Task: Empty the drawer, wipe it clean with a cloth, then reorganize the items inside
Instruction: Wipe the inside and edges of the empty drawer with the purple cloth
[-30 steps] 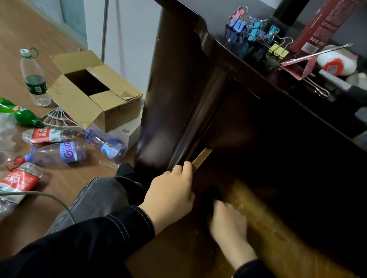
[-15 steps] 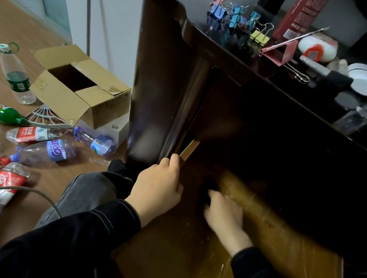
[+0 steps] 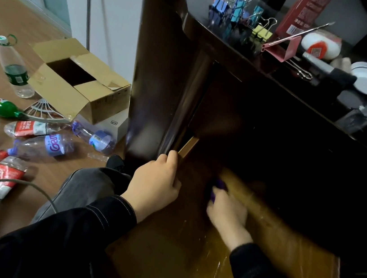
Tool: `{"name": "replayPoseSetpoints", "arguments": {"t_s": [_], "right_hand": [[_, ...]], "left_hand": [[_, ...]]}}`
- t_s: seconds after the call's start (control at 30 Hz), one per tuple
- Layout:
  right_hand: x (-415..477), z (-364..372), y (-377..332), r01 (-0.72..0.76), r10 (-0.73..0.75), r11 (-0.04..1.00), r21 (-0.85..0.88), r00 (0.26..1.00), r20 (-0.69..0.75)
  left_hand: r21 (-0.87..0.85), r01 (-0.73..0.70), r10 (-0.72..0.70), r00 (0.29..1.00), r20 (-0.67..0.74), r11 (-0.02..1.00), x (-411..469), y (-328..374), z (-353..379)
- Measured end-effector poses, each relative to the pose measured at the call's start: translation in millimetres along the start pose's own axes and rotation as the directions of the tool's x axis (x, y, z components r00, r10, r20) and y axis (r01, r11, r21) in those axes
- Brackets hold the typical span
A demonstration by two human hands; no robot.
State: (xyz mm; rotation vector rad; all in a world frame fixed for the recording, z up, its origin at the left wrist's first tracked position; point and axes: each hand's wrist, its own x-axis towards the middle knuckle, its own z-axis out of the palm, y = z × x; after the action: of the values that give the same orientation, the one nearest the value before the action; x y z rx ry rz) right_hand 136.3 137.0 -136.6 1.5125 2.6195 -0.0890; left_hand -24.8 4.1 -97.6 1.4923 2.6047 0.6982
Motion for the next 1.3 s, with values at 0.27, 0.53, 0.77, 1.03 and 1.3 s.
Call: {"name": "replayPoseSetpoints", "arguments": {"t_s": [0.27,0.53,0.77,1.03,1.3], "right_hand": [[59,-18,3,-0.221,0.205,0.967,0.131,0.971,0.124],[-6,-12,-17,0.019,-0.006,0.988,-0.151,0.996,0.086],[38,-25,-1,-0.125,0.126,0.992,-0.023,0.992,0.033],[15,-20,-1,0.02,-0.017,0.99,-0.136,1.0,0.018],[30,-19,10,-0.088,0.089,0.996,-0.026,0.995,0.043]], "left_hand": [[-0.026,0.002,-0.001,0.999,0.033,1.0,-1,0,-6],[-0.014,0.015,-0.014,1.0,0.023,1.0,0,0,-1],[-0.005,0.01,-0.01,1.0,0.028,1.0,0,1,-4],[-0.025,0.01,-0.009,0.999,0.047,1.0,-1,-1,-4],[0.017,-0.012,0.011,0.999,0.043,1.0,1,2,-6]]}}
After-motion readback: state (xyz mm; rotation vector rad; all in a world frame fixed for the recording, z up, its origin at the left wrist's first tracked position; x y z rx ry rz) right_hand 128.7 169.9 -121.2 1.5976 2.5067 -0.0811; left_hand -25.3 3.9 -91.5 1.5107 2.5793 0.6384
